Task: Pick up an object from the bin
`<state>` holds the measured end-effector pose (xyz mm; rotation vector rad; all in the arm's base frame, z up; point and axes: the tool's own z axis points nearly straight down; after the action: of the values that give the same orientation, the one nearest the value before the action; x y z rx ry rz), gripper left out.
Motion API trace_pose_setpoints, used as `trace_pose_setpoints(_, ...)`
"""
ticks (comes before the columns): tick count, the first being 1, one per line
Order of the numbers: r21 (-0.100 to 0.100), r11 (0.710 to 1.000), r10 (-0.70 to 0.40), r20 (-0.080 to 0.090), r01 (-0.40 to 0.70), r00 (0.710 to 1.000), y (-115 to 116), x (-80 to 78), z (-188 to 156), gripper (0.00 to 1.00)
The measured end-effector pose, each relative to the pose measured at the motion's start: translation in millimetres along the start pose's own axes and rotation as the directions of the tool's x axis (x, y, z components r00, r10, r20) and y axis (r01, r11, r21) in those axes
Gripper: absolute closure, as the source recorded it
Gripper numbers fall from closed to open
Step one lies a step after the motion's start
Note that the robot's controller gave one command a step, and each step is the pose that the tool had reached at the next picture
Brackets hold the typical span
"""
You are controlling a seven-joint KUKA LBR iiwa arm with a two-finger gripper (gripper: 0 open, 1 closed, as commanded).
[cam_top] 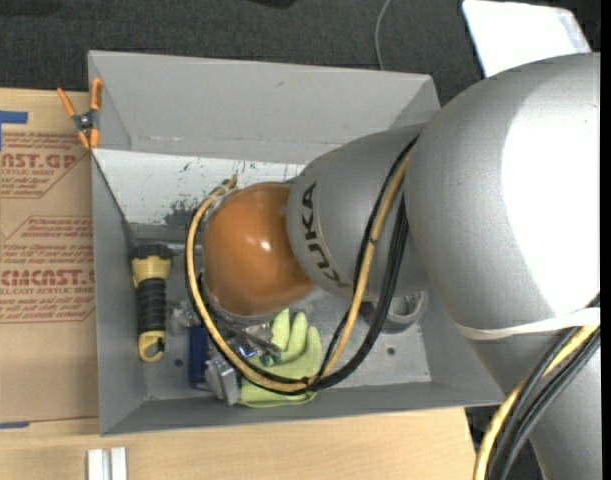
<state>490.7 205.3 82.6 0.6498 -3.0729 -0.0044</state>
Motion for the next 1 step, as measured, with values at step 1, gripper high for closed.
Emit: trace_pose_setpoints(1, 0.002, 1.0, -0.029, 0.004, 0.029, 1.0, -8.8, 1.5, -30.4, 0.0)
